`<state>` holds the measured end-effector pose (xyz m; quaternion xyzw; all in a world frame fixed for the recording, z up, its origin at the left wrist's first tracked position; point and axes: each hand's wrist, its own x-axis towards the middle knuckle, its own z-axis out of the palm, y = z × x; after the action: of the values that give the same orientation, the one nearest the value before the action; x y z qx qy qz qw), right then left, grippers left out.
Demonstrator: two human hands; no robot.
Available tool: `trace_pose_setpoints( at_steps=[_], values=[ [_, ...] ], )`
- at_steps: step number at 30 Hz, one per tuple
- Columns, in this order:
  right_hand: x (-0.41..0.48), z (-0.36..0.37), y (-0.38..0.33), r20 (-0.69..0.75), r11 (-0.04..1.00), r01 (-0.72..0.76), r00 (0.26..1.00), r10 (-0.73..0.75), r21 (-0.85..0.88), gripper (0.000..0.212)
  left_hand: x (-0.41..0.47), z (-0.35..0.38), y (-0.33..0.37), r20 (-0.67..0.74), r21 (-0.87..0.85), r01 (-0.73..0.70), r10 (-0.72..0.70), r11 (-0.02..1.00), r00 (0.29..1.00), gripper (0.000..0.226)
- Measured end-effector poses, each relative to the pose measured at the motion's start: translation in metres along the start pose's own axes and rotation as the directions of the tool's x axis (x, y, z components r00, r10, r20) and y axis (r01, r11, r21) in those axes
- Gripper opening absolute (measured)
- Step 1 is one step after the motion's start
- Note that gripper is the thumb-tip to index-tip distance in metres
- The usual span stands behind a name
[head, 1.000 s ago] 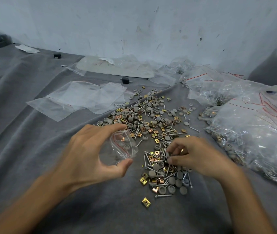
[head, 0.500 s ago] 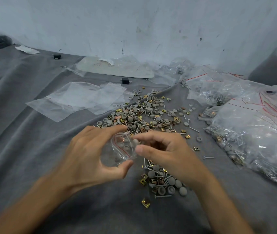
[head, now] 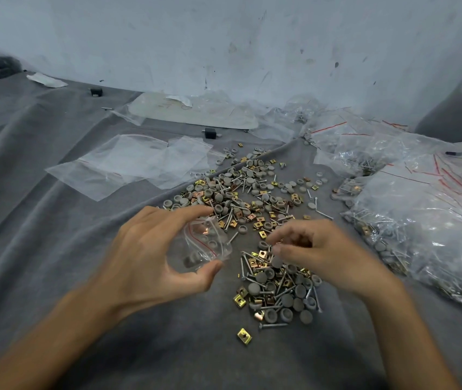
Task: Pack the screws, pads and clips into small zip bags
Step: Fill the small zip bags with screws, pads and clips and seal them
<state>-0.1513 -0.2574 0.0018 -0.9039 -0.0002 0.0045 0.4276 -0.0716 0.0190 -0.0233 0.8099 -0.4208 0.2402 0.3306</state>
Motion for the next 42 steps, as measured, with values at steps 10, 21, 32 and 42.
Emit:
trace_pose_setpoints(
  at_steps=[10, 21, 32, 42],
  values=[
    [0.005, 0.013, 0.008, 0.150, 0.947, -0.053, 0.983, 0.105, -0.316, 0.015, -0.001, 0.002, -0.002, -0.027, -0.010, -0.011, 0.010, 1.000, 1.000, 0.066],
    [0.004, 0.017, -0.012, -0.068, 0.999, 0.029, 0.997, -0.025, 0.047, 0.011, 0.000, 0.002, 0.000, -0.015, -0.018, -0.015, 0.014, 1.000, 1.000, 0.067],
    [0.004, 0.052, -0.041, -0.128, 0.884, 0.193, 0.980, -0.152, 0.426, 0.011, 0.000, 0.001, 0.003, 0.015, 0.002, -0.015, 0.015, 1.000, 1.000, 0.067],
    [0.005, 0.031, -0.021, -0.081, 0.998, 0.061, 0.995, -0.062, -0.011, 0.008, 0.002, -0.002, 0.005, 0.001, -0.013, -0.028, 0.028, 1.000, 1.000, 0.066]
  ],
)
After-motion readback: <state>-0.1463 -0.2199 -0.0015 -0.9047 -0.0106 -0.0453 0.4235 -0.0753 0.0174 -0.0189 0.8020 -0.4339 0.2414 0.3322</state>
